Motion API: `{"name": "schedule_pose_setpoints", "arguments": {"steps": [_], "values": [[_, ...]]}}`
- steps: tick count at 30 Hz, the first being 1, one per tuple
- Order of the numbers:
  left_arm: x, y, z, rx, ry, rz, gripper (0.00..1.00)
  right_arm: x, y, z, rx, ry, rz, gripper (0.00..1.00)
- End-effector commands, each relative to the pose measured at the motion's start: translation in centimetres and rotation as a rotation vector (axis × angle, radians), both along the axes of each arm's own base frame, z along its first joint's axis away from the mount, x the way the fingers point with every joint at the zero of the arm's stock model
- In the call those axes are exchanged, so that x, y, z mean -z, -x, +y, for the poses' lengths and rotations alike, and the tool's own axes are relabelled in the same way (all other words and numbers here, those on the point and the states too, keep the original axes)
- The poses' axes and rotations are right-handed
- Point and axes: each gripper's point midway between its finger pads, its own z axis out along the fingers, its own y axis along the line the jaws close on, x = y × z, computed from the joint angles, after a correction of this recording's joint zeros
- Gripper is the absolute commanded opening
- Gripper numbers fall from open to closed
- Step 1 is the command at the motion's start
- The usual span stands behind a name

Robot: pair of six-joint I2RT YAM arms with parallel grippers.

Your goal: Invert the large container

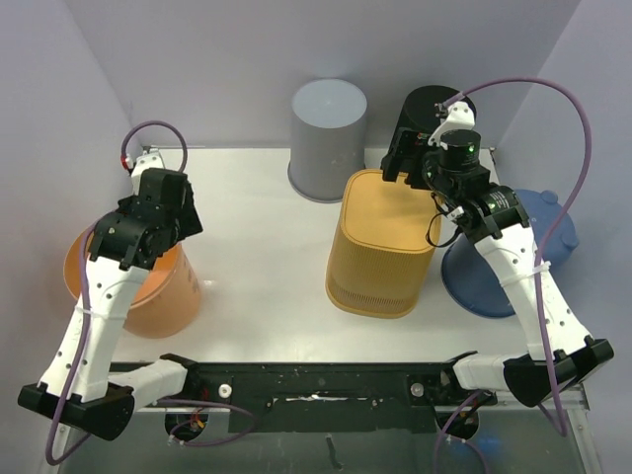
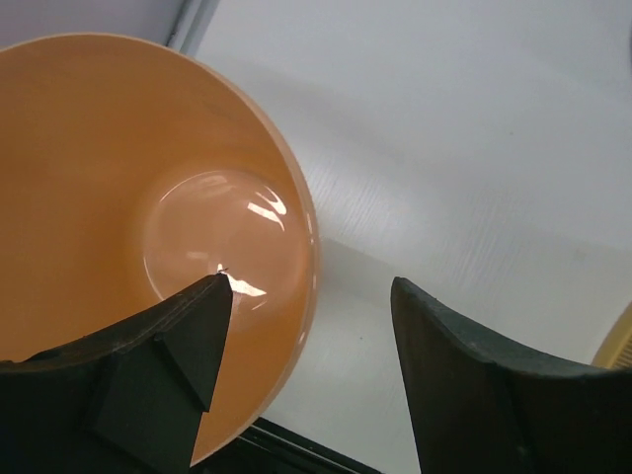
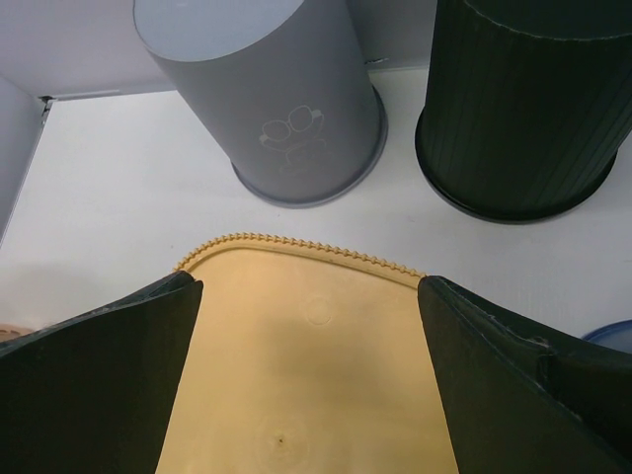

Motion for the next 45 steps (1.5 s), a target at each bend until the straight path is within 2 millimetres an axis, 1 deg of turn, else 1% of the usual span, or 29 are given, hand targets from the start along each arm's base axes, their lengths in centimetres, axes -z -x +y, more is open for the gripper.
{"name": "schedule_pose_setpoints", "arguments": {"steps": [1,2,3,5,7,11,13,14,15,17,18,20,22,25,27,30,33,35,38,40,42,43,44,45], "values": [[1.8,-0.3,2.6,-0.086,-0.027,0.043,0.65,-1.6,-0.3,0.1,0.002,-0.049,-0.054,0.98],[2.3,-0.6,3.0,-0.086,-0.007,0.056,0.65,-1.6,-0.3,0.2,-0.002,-0.052,-0.051,0.98],[2.7,-0.8,2.9,-0.073,0.018,0.068,0.65,-1.6,-0.2,0.2,-0.004,-0.053,-0.049,0.98],[3.4,-1.1,2.1,-0.046,0.058,0.074,0.65,-1.6,0.0,-0.1,0.006,-0.050,-0.050,0.98],[4.1,-1.3,1.7,-0.036,0.077,0.081,0.64,-1.8,0.1,-0.5,0.019,-0.045,-0.054,0.98],[6.6,-1.8,0.9,0.006,0.103,0.113,0.59,-2.2,0.3,-1.2,0.035,-0.038,-0.067,0.98],[7.4,-2.3,0.1,0.043,0.122,0.118,0.53,-2.3,0.4,-1.2,0.035,-0.039,-0.070,0.98],[7.4,-2.9,-0.3,0.062,0.136,0.100,0.46,-2.4,0.5,-1.2,0.031,-0.039,-0.072,0.98],[7.3,-3.3,-1.0,0.092,0.158,0.087,0.36,-2.5,0.6,-1.1,0.020,-0.038,-0.075,0.98],[6.1,-4.5,-2.7,0.165,0.200,0.041,0.06,-2.6,0.7,-1.0,0.014,-0.040,-0.076,0.98],[5.3,-5.2,-3.6,0.195,0.221,0.010,0.00,-2.7,0.8,-1.0,0.014,-0.040,-0.077,0.98],[3.1,-6.4,-6.2,0.282,0.265,-0.065,0.00,-2.9,0.9,-1.3,0.024,-0.041,-0.083,0.98],[1.1,-7.5,-9.4,0.383,0.317,-0.127,0.00,-2.9,1.0,-1.5,0.036,-0.043,-0.084,0.98],[-1.1,-8.6,-14.0,0.541,0.436,-0.168,0.00,-3.0,1.2,-1.6,0.041,-0.048,-0.087,0.98],[-2.7,-9.2,-16.4,0.641,0.535,-0.194,0.00,-3.2,1.5,-1.9,0.049,-0.046,-0.088,0.98],[-5.6,-10.8,-17.2,0.675,0.552,-0.281,0.00,-3.5,2.2,-2.7,0.078,-0.039,-0.094,0.98],[-6.8,-11.9,-16.6,0.679,0.594,-0.347,0.00,-3.6,2.9,-3.4,0.100,-0.038,-0.096,0.98],[-7.1,-12.2,-16.2,0.695,0.671,-0.367,0.00,-3.7,3.3,-3.8,0.113,-0.036,-0.096,0.98],[-7.0,-11.9,-16.2,0.724,0.844,-0.373,0.00,-3.7,3.5,-4.1,0.122,-0.036,-0.097,0.98],[-6.5,-11.8,-15.9,0.731,0.931,-0.388,0.00,-3.7,3.5,-4.0,0.120,-0.038,-0.099,0.98],[-5.6,-11.7,-15.6,0.721,1.006,-0.389,0.00,-3.7,3.4,-3.9,0.115,-0.039,-0.099,0.98],[-4.7,-11.6,-15.5,0.715,1.040,-0.374,0.00,-3.6,3.3,-3.8,0.112,-0.037,-0.097,0.98],[-4.5,-11.7,-15.3,0.719,1.044,-0.392,0.00,-3.5,3.2,-3.7,0.108,-0.036,-0.095,0.98],[-3.8,-11.5,-15.4,0.702,1.101,-0.372,0.00,-3.5,3.1,-3.6,0.104,-0.035,-0.093,0.98]]}}
